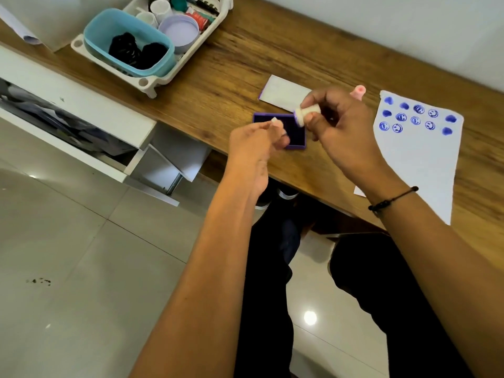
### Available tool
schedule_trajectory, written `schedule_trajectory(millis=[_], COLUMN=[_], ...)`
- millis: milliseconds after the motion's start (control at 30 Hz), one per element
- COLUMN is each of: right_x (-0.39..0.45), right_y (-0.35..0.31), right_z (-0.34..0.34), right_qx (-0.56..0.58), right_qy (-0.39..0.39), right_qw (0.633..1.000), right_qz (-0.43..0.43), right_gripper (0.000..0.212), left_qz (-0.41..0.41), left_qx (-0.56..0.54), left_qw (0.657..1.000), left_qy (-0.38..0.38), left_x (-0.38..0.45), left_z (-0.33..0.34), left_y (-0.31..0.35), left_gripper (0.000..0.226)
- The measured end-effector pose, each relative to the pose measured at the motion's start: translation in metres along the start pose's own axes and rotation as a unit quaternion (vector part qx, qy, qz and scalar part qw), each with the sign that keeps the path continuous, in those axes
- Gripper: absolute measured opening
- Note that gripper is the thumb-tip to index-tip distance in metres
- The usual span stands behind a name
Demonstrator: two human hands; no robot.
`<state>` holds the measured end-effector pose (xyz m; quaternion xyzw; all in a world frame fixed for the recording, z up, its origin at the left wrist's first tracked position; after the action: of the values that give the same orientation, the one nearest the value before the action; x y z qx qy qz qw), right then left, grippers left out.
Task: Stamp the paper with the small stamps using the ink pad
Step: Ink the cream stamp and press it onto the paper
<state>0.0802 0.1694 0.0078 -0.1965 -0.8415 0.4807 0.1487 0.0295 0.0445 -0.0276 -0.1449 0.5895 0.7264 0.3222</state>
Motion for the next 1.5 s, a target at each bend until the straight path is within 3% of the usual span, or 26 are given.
schedule_trajectory(millis=[133,333,433,600,767,833,1333,1500], right_x=[0.018,0.036,0.036,0.036,0.048,0.049,0.054,0.048], right_y=[0.004,0.0,0.004,0.013,0.01,0.009,0.01,0.001], right_z=[0.003,0.037,0.049,0.059,0.062,0.065,0.063,0.056], right_qx=[-0.135,-0.361,-0.425,-0.443,-0.445,-0.442,-0.401,-0.4], right_qy=[-0.015,-0.141,-0.182,-0.204,-0.269,-0.29,-0.316,-0.311], right_qw=[0.99,0.912,0.871,0.853,0.832,0.828,0.844,0.854], right_qz=[-0.037,-0.13,-0.165,-0.187,-0.194,-0.189,-0.166,-0.119], right_gripper=[0.018,0.022,0.024,0.022,0.01,0.017,0.015,0.012], left_qz=[-0.071,-0.14,-0.158,-0.169,-0.171,-0.17,-0.167,-0.16], left_qx=[-0.082,-0.141,-0.149,-0.165,-0.191,-0.204,-0.189,-0.202], left_qw=[0.993,0.979,0.975,0.97,0.964,0.961,0.963,0.961], left_qy=[0.056,0.051,0.051,0.054,0.067,0.072,0.093,0.098], left_x=[0.005,0.005,0.006,0.009,0.007,0.008,0.005,0.001], left_z=[-0.014,-0.009,-0.006,0.005,0.017,0.017,0.017,0.02], left_y=[-0.013,-0.032,-0.038,-0.037,-0.037,-0.037,-0.039,-0.041], left_gripper=[0.009,0.006,0.026,0.034,0.026,0.027,0.039,0.037])
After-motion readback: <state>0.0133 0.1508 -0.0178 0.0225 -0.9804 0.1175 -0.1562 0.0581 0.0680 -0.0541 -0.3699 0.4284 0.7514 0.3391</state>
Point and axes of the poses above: each hand's wrist, its own x-axis towards the middle knuckle, its own z-axis out of the palm, y = z × x, the point moved 5 cm from there along x, towards the middle knuckle
